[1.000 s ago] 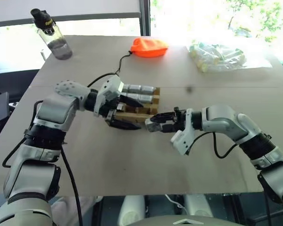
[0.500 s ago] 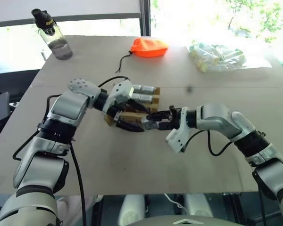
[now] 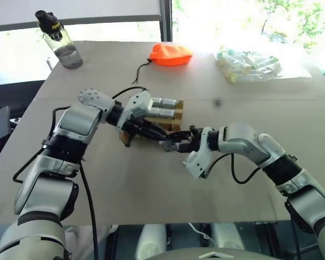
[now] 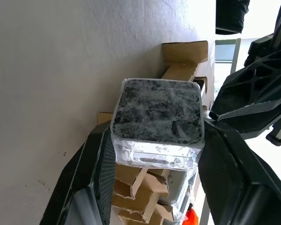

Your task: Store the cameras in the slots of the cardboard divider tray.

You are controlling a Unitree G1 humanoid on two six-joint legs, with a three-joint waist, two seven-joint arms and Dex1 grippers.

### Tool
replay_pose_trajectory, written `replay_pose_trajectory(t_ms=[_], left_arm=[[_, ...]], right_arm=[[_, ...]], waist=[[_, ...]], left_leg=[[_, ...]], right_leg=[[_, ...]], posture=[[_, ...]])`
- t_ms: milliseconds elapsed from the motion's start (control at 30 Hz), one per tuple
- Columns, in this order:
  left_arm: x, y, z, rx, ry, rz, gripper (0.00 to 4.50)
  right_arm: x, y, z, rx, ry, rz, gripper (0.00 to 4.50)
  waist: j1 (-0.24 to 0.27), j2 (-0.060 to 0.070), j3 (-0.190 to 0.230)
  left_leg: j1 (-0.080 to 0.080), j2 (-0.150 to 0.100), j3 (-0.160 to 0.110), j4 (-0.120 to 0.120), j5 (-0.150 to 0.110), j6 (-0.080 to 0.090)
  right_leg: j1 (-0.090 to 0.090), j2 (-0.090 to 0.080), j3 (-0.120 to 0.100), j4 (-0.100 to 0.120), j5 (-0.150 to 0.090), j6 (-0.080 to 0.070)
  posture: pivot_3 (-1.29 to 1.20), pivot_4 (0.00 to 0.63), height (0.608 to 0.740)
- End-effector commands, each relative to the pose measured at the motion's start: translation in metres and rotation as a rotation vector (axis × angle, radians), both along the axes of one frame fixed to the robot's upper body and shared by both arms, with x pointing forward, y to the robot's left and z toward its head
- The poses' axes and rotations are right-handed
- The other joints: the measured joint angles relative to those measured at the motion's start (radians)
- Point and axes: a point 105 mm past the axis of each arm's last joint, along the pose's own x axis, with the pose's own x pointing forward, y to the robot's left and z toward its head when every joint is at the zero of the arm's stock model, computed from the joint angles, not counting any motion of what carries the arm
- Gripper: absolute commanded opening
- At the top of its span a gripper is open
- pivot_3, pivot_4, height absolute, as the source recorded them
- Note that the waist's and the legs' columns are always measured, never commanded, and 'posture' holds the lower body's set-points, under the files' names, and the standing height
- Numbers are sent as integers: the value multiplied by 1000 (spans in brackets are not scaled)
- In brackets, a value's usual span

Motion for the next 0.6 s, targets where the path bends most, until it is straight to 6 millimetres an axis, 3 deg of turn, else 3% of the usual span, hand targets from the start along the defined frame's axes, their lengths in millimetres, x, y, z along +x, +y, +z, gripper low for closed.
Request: replay_pose_trajectory(t_ms=[33, 100, 133, 200, 400, 600], left_arm=[[-4, -8, 4, 6, -22, -59, 114], [-1, -8, 8, -9, -26, -44, 114], [3, -8, 9, -11, -45, -31, 331], [6, -9, 10, -14, -42, -11, 1049], [2, -10, 8, 6, -20, -28, 3925], [1, -9, 4, 32, -17, -31, 3925]], right_arm=[[6, 4, 16, 46, -47, -23, 1926], [7, 1, 13, 41, -41, -29, 1926], [7, 0, 12, 40, -40, -31, 1926], [7, -1, 11, 37, -39, -33, 1926], [9, 1, 13, 39, -44, -37, 1926], [10, 4, 16, 45, -63, -31, 1926]], waist=[[2, 0, 0], [3, 0, 0], [4, 0, 0], [3, 0, 0], [-1, 0, 0], [-1, 0, 0]], left_leg=[[0, 0, 0, 0, 0, 0], [0, 0, 0, 0, 0, 0], [0, -1, 0, 0, 0, 0], [0, -1, 0, 1, 0, 0], [0, -1, 0, 1, 0, 0], [0, -1, 0, 1, 0, 0]], right_leg=[[0, 0, 0, 0, 0, 0], [0, -1, 0, 0, 0, 0], [0, -1, 0, 0, 0, 0], [0, -1, 0, 0, 0, 0], [0, -1, 0, 2, 0, 0], [0, -1, 0, 2, 0, 0]], posture=[[0, 150, 726], [0, 150, 726], [0, 150, 726], [0, 150, 726], [0, 150, 726], [0, 150, 726]])
